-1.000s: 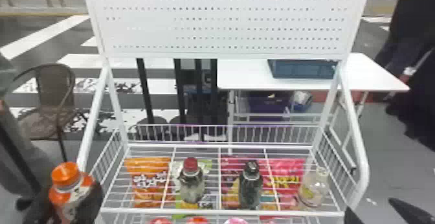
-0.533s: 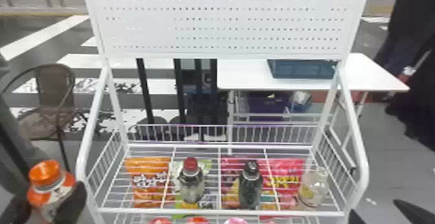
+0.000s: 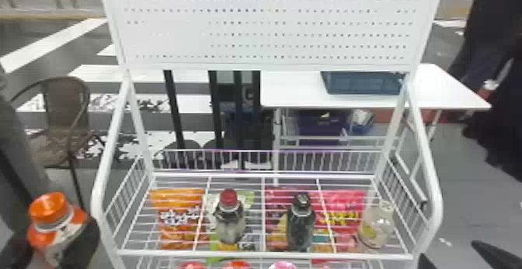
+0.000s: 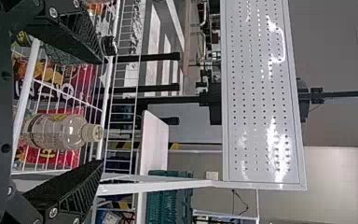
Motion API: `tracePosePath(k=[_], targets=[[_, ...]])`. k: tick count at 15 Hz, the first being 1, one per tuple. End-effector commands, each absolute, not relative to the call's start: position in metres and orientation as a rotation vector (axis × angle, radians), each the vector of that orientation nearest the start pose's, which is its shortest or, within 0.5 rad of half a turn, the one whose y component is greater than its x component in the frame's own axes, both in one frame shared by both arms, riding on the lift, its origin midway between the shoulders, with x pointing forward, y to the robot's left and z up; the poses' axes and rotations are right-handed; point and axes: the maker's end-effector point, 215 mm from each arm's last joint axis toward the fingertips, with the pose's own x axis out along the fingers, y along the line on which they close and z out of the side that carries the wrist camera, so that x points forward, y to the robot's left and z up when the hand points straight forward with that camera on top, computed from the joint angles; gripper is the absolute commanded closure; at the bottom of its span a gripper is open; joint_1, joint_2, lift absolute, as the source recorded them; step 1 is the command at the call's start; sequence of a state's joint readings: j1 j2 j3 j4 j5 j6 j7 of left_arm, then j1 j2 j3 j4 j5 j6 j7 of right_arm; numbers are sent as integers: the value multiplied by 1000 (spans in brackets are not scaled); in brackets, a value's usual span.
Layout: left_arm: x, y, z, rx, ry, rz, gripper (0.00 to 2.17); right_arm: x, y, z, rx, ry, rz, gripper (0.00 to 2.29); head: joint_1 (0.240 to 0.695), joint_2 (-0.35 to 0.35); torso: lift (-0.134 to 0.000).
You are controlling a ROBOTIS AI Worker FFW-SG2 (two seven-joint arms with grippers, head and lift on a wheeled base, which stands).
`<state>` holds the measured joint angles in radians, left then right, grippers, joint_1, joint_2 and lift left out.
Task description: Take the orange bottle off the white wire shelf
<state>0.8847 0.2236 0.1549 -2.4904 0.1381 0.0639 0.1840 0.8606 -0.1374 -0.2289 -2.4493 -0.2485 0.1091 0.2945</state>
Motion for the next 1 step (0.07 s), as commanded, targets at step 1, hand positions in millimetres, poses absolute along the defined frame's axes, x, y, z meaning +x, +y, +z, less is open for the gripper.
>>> tracePosePath(k=[1], targets=[[357,305,-247,123,6,107,1163,350,-248,-273,-5,72,254,137,499,0,0]])
